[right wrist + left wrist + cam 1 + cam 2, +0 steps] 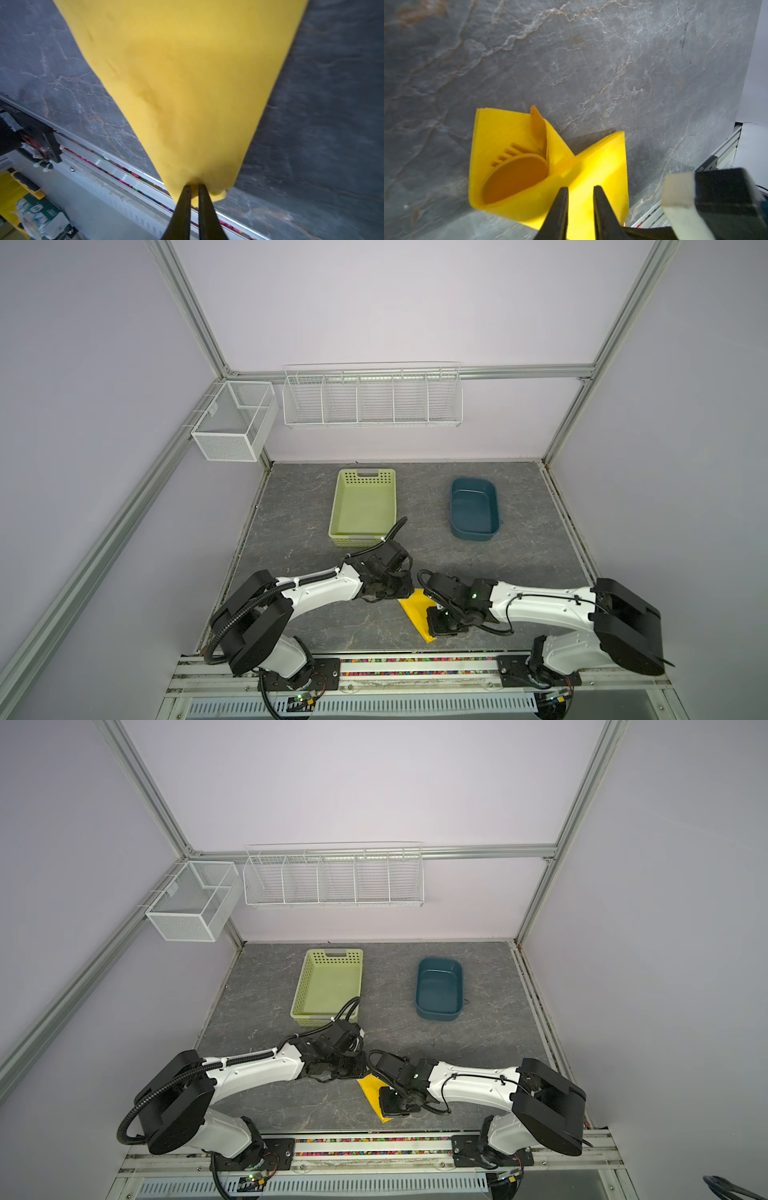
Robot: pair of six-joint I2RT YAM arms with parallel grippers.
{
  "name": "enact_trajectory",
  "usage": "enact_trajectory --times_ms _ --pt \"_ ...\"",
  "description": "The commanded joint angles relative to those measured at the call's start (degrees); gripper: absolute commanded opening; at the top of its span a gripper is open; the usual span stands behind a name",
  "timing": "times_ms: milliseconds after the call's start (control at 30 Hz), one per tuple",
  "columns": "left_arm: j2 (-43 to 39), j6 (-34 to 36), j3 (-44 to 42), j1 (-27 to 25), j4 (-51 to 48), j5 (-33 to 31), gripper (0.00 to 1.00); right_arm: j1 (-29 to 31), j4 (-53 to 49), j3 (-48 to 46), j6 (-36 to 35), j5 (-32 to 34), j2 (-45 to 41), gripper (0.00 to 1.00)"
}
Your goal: Place the utensils on the paper napkin and roll it up
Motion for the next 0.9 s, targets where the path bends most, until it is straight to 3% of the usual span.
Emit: enact_trajectory --times_ms 0,300,600,867 --pt "-0.33 -0.11 0.79 0.58 0.23 1.8 0.23 0.32 -7.04 2.03 -4.0 4.66 0.95 0.12" --pt "5.21 -2.91 -2.58 0.48 9.25 8.91 0.18 0.31 -7.31 3.61 -6.74 5.53 2.97 0.11" --pt "6.57 -2.55 -6.58 0.46 11.19 8.01 0.16 0.77 -5.33 3.23 0.14 3.2 -3.46 0.17" --pt "7.38 -2.95 -7.35 0.46 13.4 7.57 0.16 1.0 -0.07 -4.7 15.27 1.94 -11.54 0.47"
